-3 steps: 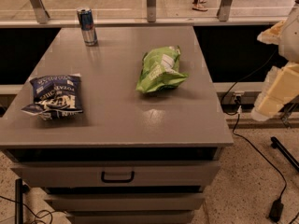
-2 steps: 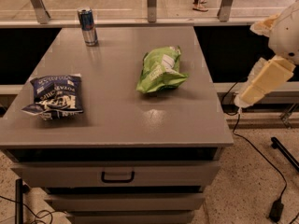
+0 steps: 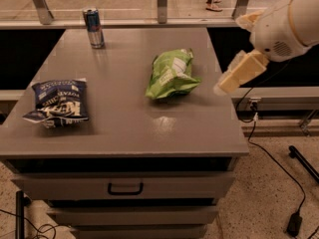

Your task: Move green rice chip bag near redbull can

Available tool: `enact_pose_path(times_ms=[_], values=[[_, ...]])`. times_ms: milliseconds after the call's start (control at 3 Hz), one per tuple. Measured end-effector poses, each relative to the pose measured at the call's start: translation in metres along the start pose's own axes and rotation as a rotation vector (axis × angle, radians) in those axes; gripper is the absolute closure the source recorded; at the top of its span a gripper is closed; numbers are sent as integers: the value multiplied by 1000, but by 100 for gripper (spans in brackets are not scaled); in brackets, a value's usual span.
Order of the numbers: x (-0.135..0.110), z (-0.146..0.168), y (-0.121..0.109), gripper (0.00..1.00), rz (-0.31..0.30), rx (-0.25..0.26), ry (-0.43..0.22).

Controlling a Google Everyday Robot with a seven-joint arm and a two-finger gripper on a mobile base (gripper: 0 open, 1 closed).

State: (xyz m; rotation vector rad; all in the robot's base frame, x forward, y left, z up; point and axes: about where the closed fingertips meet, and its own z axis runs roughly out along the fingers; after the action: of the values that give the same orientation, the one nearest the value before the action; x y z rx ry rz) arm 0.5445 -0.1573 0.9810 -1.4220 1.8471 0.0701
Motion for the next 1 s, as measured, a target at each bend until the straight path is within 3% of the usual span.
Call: enact_pose_path(times_ms=[333, 1000], values=[[-11, 41, -7, 0, 17, -37, -35], [-9, 52, -4, 0, 3, -22, -25]])
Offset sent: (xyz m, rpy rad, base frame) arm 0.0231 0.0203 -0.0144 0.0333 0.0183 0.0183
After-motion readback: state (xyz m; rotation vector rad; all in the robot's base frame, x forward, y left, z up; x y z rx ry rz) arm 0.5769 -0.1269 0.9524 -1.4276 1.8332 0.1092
